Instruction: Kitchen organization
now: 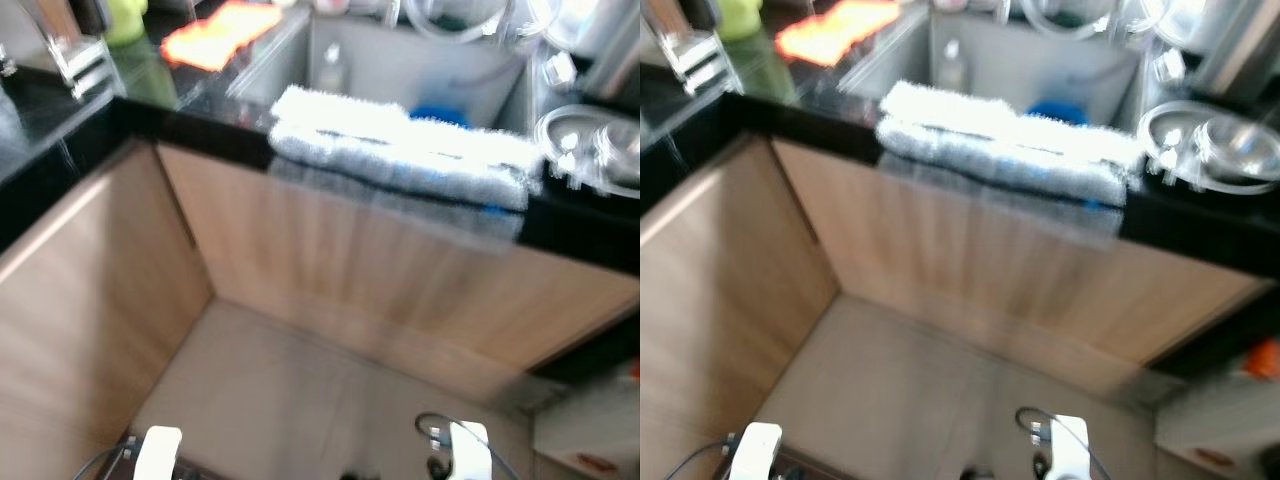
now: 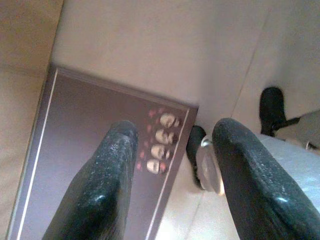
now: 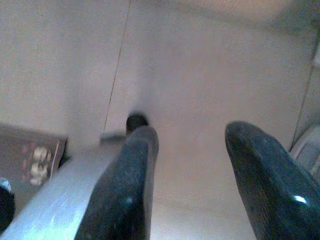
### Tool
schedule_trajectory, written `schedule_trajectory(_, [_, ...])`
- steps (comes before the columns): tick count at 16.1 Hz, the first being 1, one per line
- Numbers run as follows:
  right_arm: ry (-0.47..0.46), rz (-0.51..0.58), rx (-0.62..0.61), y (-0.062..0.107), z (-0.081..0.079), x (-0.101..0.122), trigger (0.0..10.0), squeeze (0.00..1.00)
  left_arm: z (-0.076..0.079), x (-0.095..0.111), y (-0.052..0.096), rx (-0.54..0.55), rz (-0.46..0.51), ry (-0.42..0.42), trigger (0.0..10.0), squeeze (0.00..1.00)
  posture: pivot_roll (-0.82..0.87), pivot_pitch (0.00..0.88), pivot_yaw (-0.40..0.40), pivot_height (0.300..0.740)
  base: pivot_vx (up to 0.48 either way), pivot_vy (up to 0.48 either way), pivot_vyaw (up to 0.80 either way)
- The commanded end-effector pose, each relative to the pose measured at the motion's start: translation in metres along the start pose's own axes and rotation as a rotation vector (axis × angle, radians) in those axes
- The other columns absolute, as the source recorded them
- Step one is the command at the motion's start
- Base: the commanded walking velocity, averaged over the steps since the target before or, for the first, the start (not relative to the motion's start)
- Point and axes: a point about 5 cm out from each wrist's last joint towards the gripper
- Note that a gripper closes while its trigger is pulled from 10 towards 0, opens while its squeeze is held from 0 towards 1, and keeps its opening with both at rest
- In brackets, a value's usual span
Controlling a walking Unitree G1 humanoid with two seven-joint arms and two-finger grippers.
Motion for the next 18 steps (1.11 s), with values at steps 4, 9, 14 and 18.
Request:
schedule_trajectory(4, [-0.004,-0.033,0.0,0.0017,-0.0009,-0.0104,10.0,0.0,-0.0014,-0.0179,0.0046,0.004,-0.061,0.006,10.0,0.0,0.06,0.148,-0.011,0.74,0.0,0.0,-0.67])
schedule_trajectory(9, [-0.003,-0.035,0.0,0.0019,-0.0002,-0.011,10.0,0.0,-0.0014,-0.0184,0.0048,0.003,-0.061,0.004,10.0,0.0,0.06,0.13,-0.013,0.74,0.0,0.0,-0.67])
schedule_trajectory(14, [0.0,-0.026,0.0,0.0014,-0.0008,-0.0084,10.0,0.0,-0.0011,-0.0195,0.0052,-0.002,-0.063,0.0,10.0,0.0,0.06,0.116,-0.012,0.74,0.0,0.0,-0.67])
schedule_trajectory(18, [0.002,-0.021,0.004,0.001,-0.0025,-0.0067,10.0,0.0,-0.0009,-0.0198,0.0053,-0.004,-0.063,0.0,10.0,0.0,0.06,0.116,-0.015,0.74,0.0,0.0,-0.67])
Point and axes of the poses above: a point about 5 cm out from each wrist's last joint towards the gripper, its own y axis pointing back from the gripper into the wrist, its own x axis along the axis of the wrist's last joint, z = x × y, and after that the axes turned 3 degrees about y, right-handed
